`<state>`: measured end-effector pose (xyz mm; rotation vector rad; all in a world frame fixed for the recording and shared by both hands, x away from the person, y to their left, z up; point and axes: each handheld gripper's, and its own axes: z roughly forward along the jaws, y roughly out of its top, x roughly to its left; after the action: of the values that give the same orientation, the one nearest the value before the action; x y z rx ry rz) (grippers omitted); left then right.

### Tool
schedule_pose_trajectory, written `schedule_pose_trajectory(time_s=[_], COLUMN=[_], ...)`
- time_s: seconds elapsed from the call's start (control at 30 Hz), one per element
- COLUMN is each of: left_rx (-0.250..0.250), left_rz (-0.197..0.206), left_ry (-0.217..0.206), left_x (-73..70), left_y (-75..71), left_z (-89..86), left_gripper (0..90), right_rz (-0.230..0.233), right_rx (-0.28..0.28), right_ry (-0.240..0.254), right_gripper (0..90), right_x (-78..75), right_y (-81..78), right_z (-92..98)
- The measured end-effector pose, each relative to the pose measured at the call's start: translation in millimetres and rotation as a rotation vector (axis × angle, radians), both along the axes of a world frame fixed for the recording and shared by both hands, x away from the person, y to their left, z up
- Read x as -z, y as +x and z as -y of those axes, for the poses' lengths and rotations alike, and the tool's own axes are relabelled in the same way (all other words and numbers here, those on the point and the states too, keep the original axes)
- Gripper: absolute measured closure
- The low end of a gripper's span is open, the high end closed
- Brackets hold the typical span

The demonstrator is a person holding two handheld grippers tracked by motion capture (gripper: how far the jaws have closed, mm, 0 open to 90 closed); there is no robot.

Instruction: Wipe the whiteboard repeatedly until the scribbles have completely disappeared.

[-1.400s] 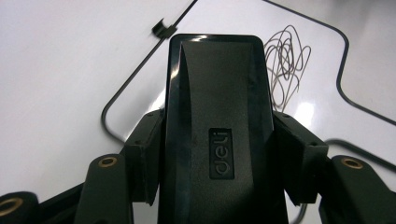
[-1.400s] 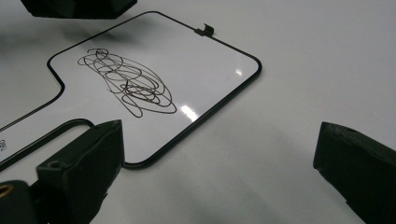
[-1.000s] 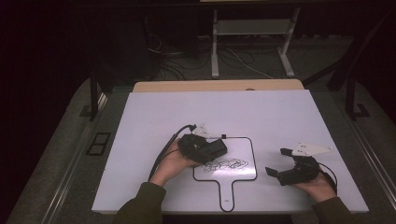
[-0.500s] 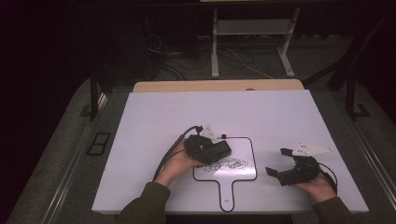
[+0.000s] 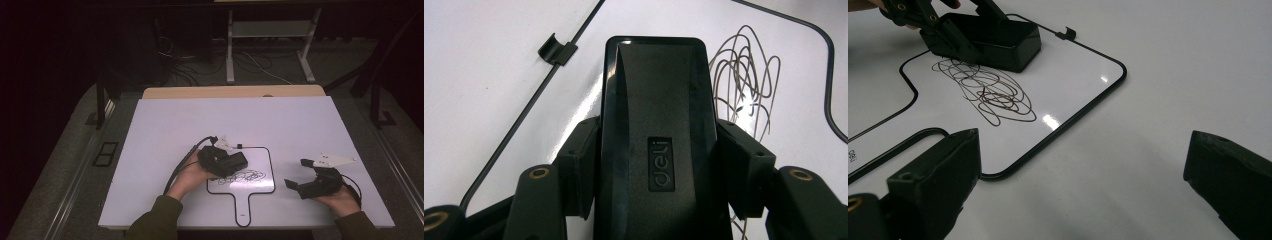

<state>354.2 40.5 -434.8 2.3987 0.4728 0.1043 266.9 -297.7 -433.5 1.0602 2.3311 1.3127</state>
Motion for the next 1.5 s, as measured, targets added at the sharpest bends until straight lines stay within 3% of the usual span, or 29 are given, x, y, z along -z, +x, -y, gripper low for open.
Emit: schedule_pose_trajectory(time_s=[0.33,0.7,0.87,1.03,1.33,1.5], left_rx=[0.056,0.156,0.164,0.146,-0.007,-0.067], left_rz=[-0.003,-0.015,-0.021,-0.01,-0.011,0.001], left_ry=[0.007,0.01,0.002,0.009,-0.005,0.011], left_x=[-0.6,-0.9,-0.8,-1.1,-0.3,-0.8], left_y=[-13.7,-35.5,-37.1,-28.6,-4.6,5.1], left_z=[10.5,29.4,31.3,25.6,-2.6,-17.6], left_gripper=[39.4,39.4,39.4,39.4,39.4,39.4], right_rz=[0.001,0.001,0.001,0.0,0.002,0.001], right_rx=[0.002,0.002,0.002,0.004,0.006,0.005], right_ry=[0.0,0.0,-0.001,-0.002,0.0,-0.002], right_gripper=[1.0,1.0,1.0,1.0,1.0,1.0], right_x=[-0.4,-0.5,-0.4,-0.8,-0.8,-0.7], right_y=[-0.1,-0.4,-0.3,-0.6,-0.5,-0.5], right_z=[0.9,0.8,0.9,1.2,1.6,1.4])
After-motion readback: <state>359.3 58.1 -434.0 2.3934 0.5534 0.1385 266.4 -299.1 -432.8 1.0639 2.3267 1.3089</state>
